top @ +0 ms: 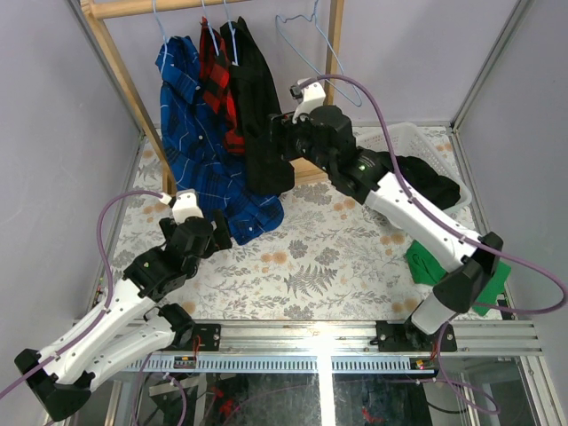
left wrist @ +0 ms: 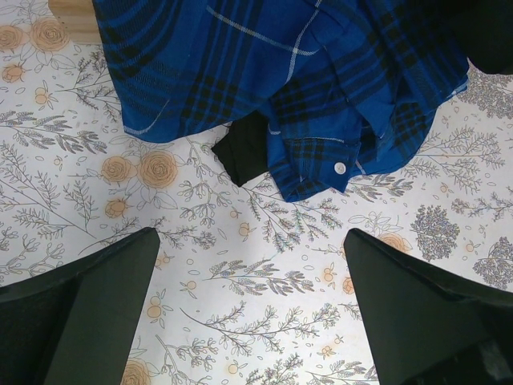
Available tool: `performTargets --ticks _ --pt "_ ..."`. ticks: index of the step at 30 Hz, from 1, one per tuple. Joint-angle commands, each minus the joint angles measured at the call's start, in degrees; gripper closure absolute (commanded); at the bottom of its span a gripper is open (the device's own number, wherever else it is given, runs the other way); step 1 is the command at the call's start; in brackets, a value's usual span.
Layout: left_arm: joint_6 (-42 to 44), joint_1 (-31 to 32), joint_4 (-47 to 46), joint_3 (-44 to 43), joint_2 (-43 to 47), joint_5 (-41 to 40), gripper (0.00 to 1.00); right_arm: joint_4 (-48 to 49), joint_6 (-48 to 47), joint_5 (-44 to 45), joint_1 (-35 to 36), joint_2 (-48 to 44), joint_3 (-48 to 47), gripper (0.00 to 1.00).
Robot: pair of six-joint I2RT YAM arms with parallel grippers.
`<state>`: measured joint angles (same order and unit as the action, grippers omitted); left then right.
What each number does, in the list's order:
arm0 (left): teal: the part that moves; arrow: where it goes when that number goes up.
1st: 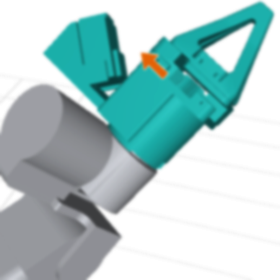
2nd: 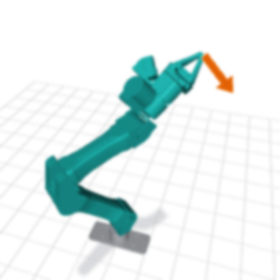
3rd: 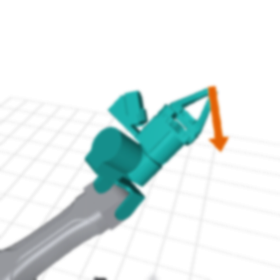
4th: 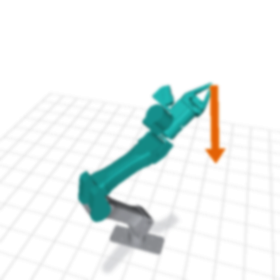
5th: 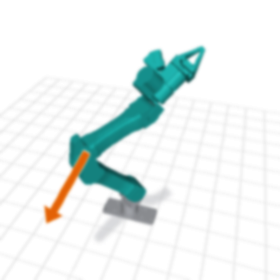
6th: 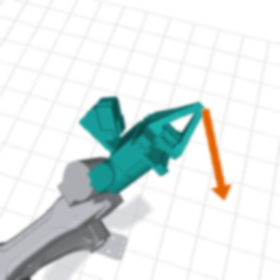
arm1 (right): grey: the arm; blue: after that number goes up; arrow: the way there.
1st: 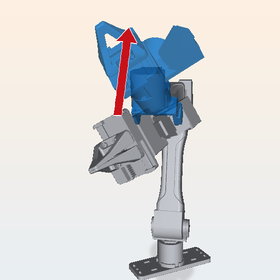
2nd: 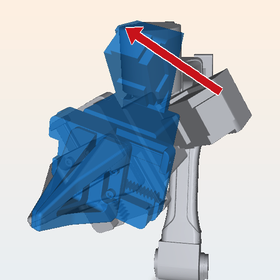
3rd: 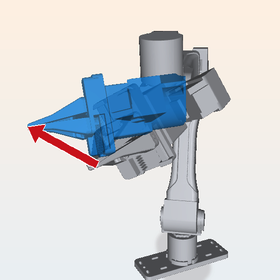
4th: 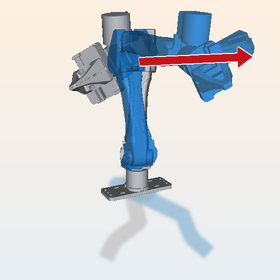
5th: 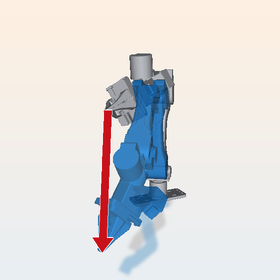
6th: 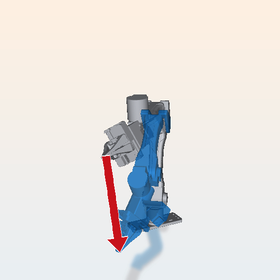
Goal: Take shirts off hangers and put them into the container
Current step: Pick up the hanger from the clothesline.
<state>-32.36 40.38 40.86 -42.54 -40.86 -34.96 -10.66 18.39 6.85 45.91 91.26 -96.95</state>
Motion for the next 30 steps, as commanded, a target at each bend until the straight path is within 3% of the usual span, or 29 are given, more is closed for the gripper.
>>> performTargets --ticks 1,5,13,20,23,27,30 --pt "-0.8 -0.3 0.2 -2.0 0.2 -1.8 0.00 -1.1 2.4 0.8 0.3 2.8 -6.5 0.14" --pt "-0.8 -0.3 0.3 -2.0 0.1 -1.7 0.00 1.4 3.2 1.1 0.3 5.4 -8.1 0.16" --pt "-0.3 -0.3 0.2 -2.2 0.1 -0.9 0.00 -4.0 3.4 2.3 0.3 13.4 -20.0 0.20" --pt "-0.2 -0.2 0.1 -2.1 0.2 -0.5 0.00 -9.0 -2.0 3.0 0.3 20.5 -29.6 0.26" --pt "0.1 -0.3 0.0 -2.1 0.1 -0.2 0.00 -13.1 -3.0 6.5 0.3 23.6 -34.9 0.37" --pt "0.0 -0.3 -0.1 -2.1 0.1 -0.1 0.00 -12.2 -4.5 10.4 0.3 22.8 -33.6 0.52" --pt "0.0 -0.3 0.0 -2.1 0.1 -0.1 0.00 -11.7 -6.1 12.8 0.3 21.8 -33.2 0.54"
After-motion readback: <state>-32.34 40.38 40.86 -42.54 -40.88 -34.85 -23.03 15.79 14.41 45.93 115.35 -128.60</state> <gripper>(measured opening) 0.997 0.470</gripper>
